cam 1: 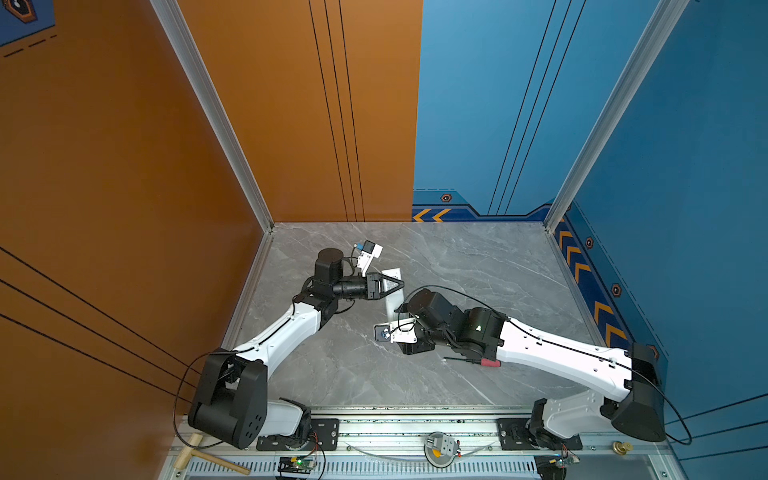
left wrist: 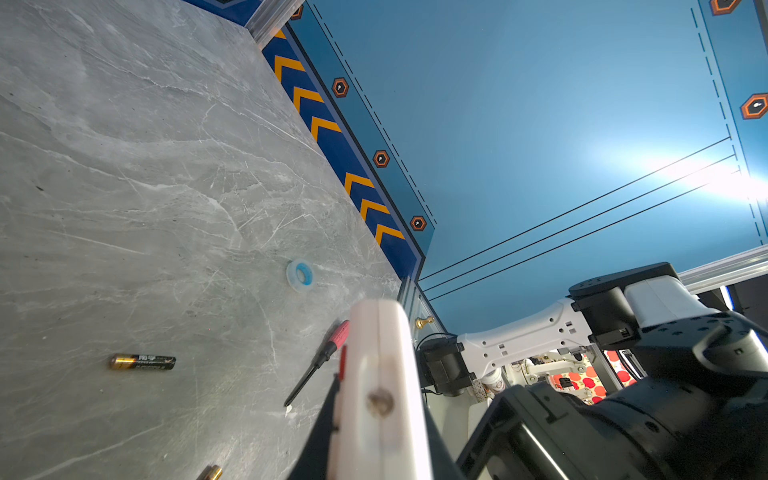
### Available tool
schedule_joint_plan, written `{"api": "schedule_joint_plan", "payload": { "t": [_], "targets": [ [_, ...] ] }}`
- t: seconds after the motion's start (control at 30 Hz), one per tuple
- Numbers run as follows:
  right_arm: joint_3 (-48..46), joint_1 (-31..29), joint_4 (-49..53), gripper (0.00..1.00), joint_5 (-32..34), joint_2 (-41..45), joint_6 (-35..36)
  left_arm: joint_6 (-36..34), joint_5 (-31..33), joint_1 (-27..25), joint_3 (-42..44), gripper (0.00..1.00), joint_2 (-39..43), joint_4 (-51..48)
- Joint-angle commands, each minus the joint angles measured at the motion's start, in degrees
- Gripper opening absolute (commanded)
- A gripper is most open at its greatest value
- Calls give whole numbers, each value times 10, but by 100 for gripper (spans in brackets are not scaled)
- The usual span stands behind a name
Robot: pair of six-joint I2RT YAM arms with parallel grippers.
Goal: Load the batteries into the remote control
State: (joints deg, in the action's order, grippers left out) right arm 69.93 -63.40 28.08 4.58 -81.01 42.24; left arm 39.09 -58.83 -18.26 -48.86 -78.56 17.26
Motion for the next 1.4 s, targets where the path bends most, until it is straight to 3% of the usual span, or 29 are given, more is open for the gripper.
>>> {"api": "schedule_joint_plan", "payload": {
  "t": [0.0, 1.37],
  "targets": [
    [-8, -13, 67, 69, -41, 7, 4, 7, 6, 10, -8, 0, 0, 37],
    [-17, -7, 36, 72, -9, 17, -1, 6, 7, 9, -6, 0, 6, 37]
  ]
}}
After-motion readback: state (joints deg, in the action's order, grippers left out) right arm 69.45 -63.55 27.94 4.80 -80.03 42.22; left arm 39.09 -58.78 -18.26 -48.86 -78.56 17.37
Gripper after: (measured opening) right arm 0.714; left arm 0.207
